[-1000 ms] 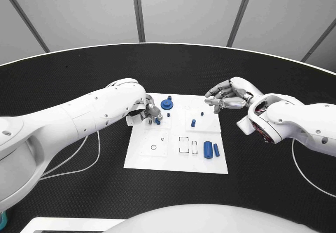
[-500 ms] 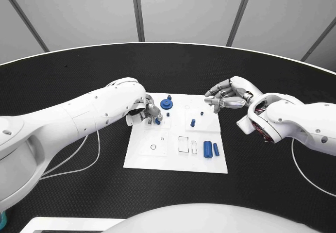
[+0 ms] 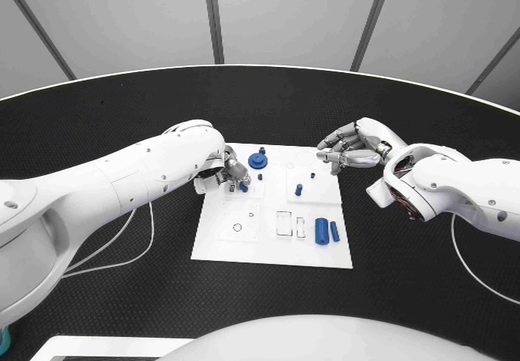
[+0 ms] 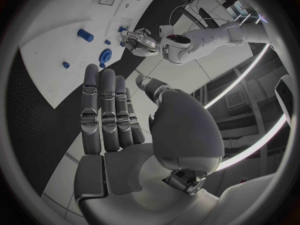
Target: Assemble the parts on the task board
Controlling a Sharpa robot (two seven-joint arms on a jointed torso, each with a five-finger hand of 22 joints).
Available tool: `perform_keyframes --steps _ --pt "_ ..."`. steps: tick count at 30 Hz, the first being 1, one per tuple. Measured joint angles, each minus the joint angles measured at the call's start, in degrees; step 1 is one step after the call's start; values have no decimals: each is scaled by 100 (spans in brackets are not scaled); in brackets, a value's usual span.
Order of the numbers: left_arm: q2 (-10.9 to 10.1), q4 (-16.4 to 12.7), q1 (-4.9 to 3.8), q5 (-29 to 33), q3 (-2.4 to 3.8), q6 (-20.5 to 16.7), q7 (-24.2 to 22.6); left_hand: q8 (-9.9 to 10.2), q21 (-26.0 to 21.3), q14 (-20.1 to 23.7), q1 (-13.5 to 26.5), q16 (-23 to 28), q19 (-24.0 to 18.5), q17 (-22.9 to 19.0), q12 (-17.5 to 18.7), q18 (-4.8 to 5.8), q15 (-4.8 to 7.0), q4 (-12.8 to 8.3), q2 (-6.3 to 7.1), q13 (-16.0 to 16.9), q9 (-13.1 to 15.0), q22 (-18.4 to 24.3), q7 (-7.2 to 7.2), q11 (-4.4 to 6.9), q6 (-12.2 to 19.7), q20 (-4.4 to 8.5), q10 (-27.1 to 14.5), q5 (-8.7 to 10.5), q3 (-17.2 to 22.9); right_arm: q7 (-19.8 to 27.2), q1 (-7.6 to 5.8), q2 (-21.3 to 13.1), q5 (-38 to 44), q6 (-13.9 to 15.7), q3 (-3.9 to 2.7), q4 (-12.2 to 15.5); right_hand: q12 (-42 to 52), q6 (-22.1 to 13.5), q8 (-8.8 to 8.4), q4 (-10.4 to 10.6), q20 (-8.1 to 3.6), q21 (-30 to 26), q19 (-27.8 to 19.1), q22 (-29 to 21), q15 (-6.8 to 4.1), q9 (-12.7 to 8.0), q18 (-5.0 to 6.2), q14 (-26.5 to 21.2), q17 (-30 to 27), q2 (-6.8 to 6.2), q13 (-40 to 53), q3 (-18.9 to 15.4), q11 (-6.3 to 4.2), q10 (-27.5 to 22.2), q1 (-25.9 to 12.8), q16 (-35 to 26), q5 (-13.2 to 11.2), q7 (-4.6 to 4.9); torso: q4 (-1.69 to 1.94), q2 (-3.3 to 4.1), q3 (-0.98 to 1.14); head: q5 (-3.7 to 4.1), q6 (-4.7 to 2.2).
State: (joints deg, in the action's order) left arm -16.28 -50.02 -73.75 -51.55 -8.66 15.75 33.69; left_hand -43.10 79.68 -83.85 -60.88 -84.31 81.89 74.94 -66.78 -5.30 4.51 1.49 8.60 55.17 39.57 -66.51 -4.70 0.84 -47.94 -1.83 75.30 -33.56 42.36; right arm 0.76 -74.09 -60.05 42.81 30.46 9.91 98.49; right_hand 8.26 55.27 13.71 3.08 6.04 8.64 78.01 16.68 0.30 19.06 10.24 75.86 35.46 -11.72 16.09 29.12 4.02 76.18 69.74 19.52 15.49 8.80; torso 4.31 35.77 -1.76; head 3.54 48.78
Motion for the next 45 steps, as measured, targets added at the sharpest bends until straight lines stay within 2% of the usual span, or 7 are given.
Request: perform_keyframes --steps 16,29,38,40,42,43,45 --pt "-9 -4 -1 -25 0 134 39 -22 -1 -19 -1 0 20 -1 0 0 18 -15 -1 52 5 -27 1 23 1 20 61 6 -16 -3 0 -3 0 -3 0 3 0 0 0 0 0 0 0 -1 0 0 0 0 5 0 3 0 -8 -8 0 0 0 0 -1 -1 -2 0 11" --pt "8 -8 0 -30 0 89 30 -41 -1 -19 -1 0 39 -2 -28 0 18 -31 -1 62 21 -63 15 28 -13 39 71 6 -31 -6 0 -11 0 -1 0 13 0 0 0 0 0 0 0 0 0 0 0 0 4 0 2 0 -8 -8 0 0 0 0 -1 2 4 3 16" --pt "29 12 -1 -28 0 158 48 -41 21 -18 -1 0 57 -2 -28 0 59 -79 -1 62 23 -94 19 10 -17 57 89 146 -79 -11 0 -18 0 -3 0 19 0 0 0 0 0 0 0 0 0 0 0 0 3 0 2 0 -8 -8 0 0 0 0 -7 2 9 10 25" --pt "34 21 -1 -27 0 162 57 -41 20 -18 4 0 58 -2 -28 0 59 -104 -6 62 22 -97 19 -11 -17 58 109 237 -104 -12 0 -20 0 -3 0 20 0 0 0 0 0 0 0 0 0 0 0 0 3 0 2 0 -8 -8 0 0 0 0 -7 1 9 13 26" --pt "39 30 0 -27 0 164 65 -41 20 -18 22 0 58 -2 -28 0 59 -143 -29 55 14 -101 20 -10 -18 58 109 709 -143 -12 0 -20 0 -2 0 20 0 0 0 0 0 0 0 -4 0 0 0 0 17 0 13 0 -8 -8 0 0 21 0 -7 1 9 16 27" --pt "41 33 0 -27 0 164 67 -41 20 -18 0 0 68 -2 -28 0 59 -150 -50 50 7 -101 21 -10 -19 67 109 844 -150 -12 0 -20 0 -2 0 21 0 0 0 0 0 0 0 -6 0 0 0 0 25 0 20 0 -8 -8 0 0 21 0 -7 0 9 16 28" --pt "45 40 0 -26 0 163 72 -40 20 -17 -9 0 75 -2 -28 0 60 -150 -59 41 0 -101 21 -9 -20 75 110 965 -150 -12 0 -20 0 0 0 21 0 0 0 0 0 0 0 -6 0 0 0 0 26 0 20 0 -8 -8 0 0 21 0 -7 0 9 20 29"
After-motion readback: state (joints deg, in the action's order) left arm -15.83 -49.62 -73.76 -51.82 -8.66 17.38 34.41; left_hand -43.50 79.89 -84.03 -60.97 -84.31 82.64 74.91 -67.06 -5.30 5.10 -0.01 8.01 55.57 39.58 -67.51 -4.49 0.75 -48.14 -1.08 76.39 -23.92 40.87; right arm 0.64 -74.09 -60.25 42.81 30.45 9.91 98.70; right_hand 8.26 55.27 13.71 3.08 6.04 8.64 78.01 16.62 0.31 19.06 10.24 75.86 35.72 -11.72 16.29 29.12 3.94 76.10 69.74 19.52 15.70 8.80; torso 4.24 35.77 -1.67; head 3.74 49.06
